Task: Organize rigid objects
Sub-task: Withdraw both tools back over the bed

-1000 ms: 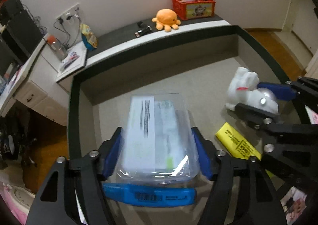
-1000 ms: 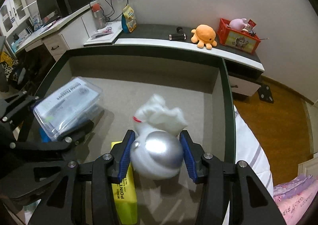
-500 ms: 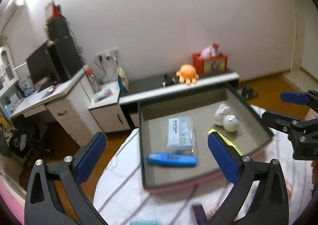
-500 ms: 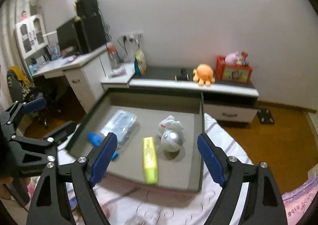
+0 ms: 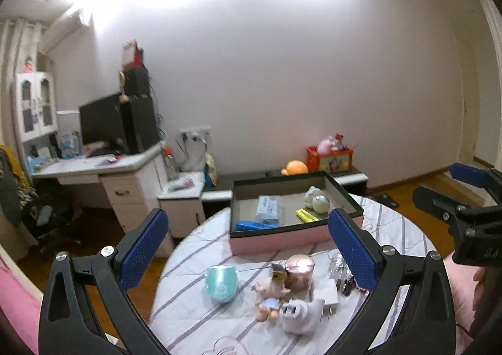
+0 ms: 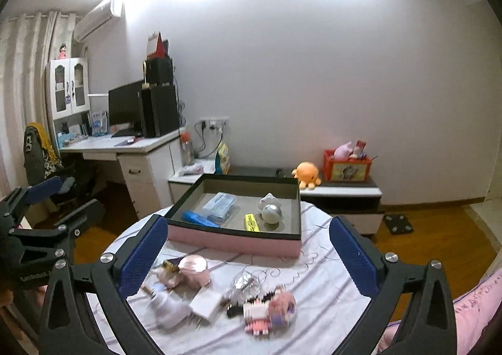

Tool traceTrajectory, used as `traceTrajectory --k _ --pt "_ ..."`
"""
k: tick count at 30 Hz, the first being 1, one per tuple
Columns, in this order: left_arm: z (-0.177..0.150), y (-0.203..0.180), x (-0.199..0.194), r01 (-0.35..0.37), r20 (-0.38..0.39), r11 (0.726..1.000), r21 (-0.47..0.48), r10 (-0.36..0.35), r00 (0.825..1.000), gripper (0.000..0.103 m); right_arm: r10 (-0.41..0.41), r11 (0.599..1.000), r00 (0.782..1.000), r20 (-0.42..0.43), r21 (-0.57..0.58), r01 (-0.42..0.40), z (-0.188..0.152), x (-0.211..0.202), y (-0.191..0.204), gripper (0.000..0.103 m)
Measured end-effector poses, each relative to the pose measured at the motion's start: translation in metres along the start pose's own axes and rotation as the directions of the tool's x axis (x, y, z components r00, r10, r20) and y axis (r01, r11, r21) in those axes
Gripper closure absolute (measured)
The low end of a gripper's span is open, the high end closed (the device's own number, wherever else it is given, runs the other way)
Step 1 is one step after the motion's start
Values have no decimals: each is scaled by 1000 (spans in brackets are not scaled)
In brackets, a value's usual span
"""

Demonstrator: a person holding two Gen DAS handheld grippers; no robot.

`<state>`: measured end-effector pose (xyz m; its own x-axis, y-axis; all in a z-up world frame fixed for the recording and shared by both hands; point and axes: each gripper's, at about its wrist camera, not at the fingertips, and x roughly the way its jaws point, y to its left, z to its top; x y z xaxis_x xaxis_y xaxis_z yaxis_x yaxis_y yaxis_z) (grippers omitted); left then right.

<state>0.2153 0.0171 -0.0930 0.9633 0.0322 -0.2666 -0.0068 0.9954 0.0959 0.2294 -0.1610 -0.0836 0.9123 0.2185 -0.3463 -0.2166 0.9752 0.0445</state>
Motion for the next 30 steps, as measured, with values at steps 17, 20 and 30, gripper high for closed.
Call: traceTrajectory --k 17,20,30 --pt "-31 -2 -56 3 17 999 -46 -2 1000 0 -88 995 995 48 50 85 -42 -73 3 0" --pt "-34 -2 -52 -1 6 999 -48 1 1000 0 -92 995 995 47 50 89 -43 -74 1 0" --pt "-68 2 -10 -4 -129 999 -38 -1 992 0 -91 994 995 -48 57 94 -64 -41 -6 0"
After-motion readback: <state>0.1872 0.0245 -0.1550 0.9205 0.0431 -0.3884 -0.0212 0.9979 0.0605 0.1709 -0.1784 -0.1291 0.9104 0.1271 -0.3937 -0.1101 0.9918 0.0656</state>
